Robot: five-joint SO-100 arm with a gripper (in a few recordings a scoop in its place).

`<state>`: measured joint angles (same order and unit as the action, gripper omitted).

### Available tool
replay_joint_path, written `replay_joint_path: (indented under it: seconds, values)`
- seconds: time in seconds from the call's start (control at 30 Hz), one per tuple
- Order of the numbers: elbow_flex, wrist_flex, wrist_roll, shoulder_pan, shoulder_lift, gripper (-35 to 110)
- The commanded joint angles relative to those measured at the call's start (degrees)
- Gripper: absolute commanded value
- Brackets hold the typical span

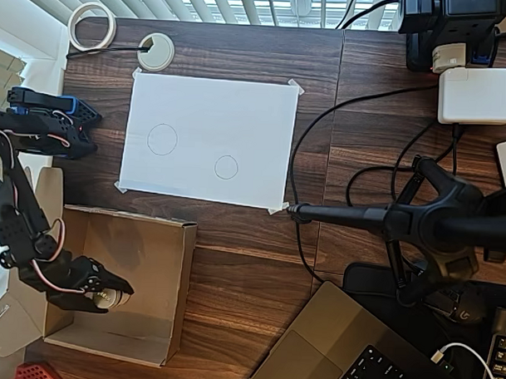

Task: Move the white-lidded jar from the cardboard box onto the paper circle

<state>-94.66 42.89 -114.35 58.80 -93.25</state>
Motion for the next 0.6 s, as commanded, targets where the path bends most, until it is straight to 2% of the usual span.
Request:
replay_joint_path:
  seconds: [0.0,0.2,0.4,0.57]
  values:
    - [4.4,0.8,1.0,-3.8,-14.7,13]
    - [3.1,0.0,5.9,-15.8,-21.5,13]
    - [-7.1,-9.3,6.2,-27.8,-24.9,13]
    - [-13.5,-11.3,6.5,-36.5,-25.0,12]
